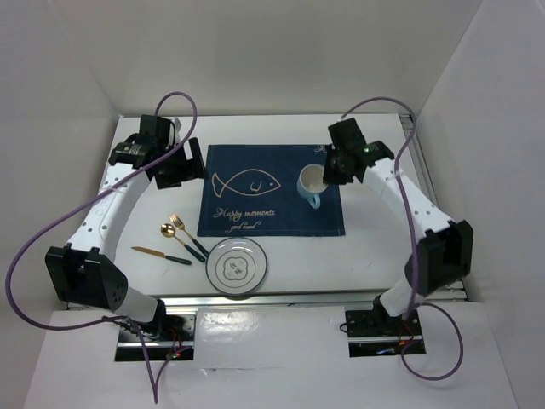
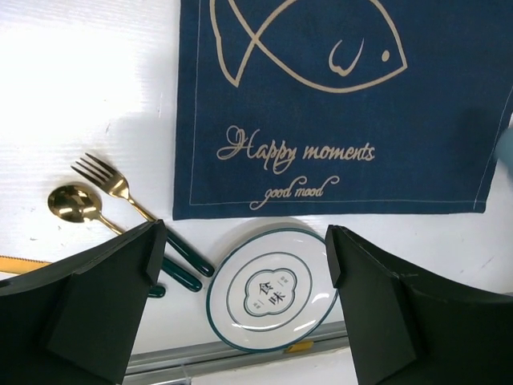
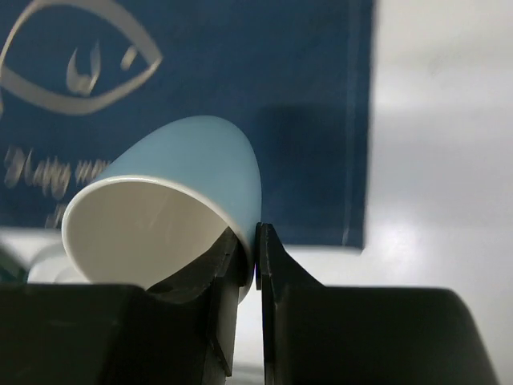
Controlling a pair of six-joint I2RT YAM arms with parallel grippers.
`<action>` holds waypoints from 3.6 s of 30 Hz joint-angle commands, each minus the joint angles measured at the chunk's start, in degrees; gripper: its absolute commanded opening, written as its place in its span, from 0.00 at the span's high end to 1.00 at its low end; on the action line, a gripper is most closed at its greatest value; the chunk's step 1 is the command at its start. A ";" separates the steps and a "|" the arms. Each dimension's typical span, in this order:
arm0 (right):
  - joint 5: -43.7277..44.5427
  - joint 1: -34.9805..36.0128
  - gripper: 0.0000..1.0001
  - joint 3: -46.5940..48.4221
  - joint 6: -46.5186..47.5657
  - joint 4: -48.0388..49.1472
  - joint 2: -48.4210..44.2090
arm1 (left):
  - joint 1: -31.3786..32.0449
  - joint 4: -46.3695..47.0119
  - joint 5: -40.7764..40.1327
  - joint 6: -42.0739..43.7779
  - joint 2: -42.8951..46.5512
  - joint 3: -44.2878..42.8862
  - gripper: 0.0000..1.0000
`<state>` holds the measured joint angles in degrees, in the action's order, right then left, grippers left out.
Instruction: Set the dinner table for one person
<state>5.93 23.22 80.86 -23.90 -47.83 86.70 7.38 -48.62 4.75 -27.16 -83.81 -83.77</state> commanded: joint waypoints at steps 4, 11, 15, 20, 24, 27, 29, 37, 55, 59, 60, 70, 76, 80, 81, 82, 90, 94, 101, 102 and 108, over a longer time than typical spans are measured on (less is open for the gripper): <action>0.31 -9.94 1.00 12.97 1.84 5.46 14.36 | 2.55 -0.77 -0.88 -0.18 3.38 4.12 0.00; 1.00 -13.29 1.00 27.13 1.84 7.22 27.11 | 5.18 -1.30 1.83 -2.11 9.36 16.33 0.06; 2.32 -13.29 1.00 35.58 2.37 6.09 33.26 | 7.04 -1.30 2.53 -4.31 13.49 22.92 0.06; 2.85 -13.29 1.00 46.65 2.89 1.97 42.04 | 10.37 -0.78 4.47 -7.30 15.51 28.04 0.08; 2.33 -13.29 1.00 54.74 2.89 -0.50 46.54 | 13.00 -0.25 4.47 -9.57 17.10 30.50 0.08; 2.33 -13.29 1.00 54.23 2.89 -0.51 46.55 | 13.54 -0.86 3.95 -10.28 17.10 30.50 0.05; 2.85 -13.29 1.00 52.74 2.89 -0.51 46.55 | 14.06 -0.86 3.33 -11.07 17.10 31.03 0.04; 2.15 -13.82 1.00 50.27 2.89 -1.29 46.19 | 14.60 0.54 3.33 -14.32 16.05 33.84 0.04; -2.59 -14.35 0.12 51.77 3.42 -1.29 43.74 | 15.65 3.09 2.01 -19.60 13.67 39.37 0.00; -2.59 -14.35 0.09 49.58 3.42 -1.30 39.80 | 15.65 5.54 3.68 -22.67 14.46 42.10 0.02; -2.59 -14.35 0.09 47.92 3.42 -1.30 38.91 | 15.65 6.25 4.38 -23.46 15.25 43.67 0.03; -1.45 -13.82 0.08 33.06 5.18 -0.68 23.62 | 15.65 18.38 4.39 -27.51 21.58 52.21 0.14; -0.31 -13.82 0.08 24.97 6.23 0.64 16.41 | 15.65 26.45 6.58 -29.09 22.63 58.36 0.23; 0.22 -13.82 0.08 21.98 6.76 1.25 13.77 | 15.65 31.56 8.34 -29.09 22.12 61.35 0.26; 0.22 -13.82 0.08 21.97 6.76 1.25 13.76 | 15.65 32.18 8.95 -28.48 21.59 61.35 0.30; 0.22 -13.82 0.08 21.45 6.76 1.25 13.07 | 15.65 32.19 8.96 -28.48 21.58 61.35 0.32; 1.27 -13.82 0.08 19.86 6.76 1.25 11.39 | 15.65 28.59 8.43 -26.81 22.90 60.13 0.93; 2.32 -13.82 0.08 19.86 6.76 1.25 11.39 | 15.65 25.08 8.43 -24.88 23.61 57.15 1.00; 2.85 -14.34 0.08 19.34 7.29 0.73 10.34 | 15.65 23.57 10.70 -23.20 28.26 54.51 1.00; 2.85 -14.35 0.08 19.34 7.29 0.72 10.34 | 15.65 23.57 11.93 -22.42 28.79 53.98 1.00; 2.85 -14.35 0.08 18.81 7.29 0.72 9.19 | 15.65 23.40 18.53 -18.64 31.43 46.61 1.00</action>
<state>7.79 9.17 100.07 -17.06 -48.58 98.85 22.85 -26.44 18.33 -49.10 -54.08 -31.11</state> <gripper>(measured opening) 0.920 0.042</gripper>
